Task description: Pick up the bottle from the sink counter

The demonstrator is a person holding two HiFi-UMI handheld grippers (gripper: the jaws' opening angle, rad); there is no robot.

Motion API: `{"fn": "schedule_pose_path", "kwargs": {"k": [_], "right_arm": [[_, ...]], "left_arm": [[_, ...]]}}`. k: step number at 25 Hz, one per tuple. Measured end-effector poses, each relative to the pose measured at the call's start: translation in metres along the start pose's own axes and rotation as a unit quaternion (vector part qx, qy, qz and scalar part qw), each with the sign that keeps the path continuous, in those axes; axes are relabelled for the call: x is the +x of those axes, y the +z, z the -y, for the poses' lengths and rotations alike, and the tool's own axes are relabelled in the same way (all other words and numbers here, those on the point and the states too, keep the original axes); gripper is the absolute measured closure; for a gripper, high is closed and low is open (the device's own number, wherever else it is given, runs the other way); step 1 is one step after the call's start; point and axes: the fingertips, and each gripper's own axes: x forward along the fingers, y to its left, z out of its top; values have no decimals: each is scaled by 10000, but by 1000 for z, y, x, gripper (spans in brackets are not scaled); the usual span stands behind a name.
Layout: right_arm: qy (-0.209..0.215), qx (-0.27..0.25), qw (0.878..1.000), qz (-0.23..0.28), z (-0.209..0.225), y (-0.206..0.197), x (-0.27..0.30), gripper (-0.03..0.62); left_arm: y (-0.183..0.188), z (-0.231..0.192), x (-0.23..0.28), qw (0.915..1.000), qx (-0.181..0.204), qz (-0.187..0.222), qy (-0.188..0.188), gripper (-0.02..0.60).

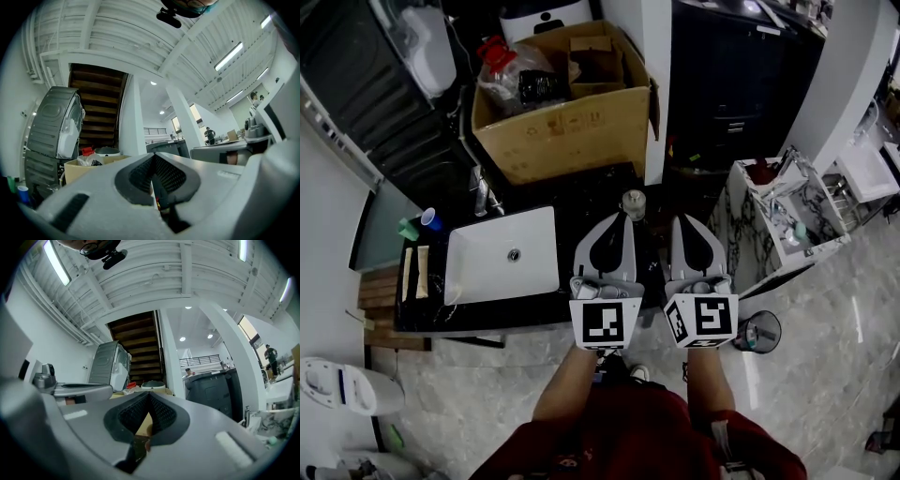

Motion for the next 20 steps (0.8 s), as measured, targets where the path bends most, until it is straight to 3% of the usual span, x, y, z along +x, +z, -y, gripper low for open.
{"fn": "schedule_pose_path", "kwargs": {"k": [20], "right_arm": [[-128, -461, 9988, -88, -24, -15, 118, 593]], "left_arm": [[-30, -99, 73, 9991, -375, 177, -108, 578]]}}
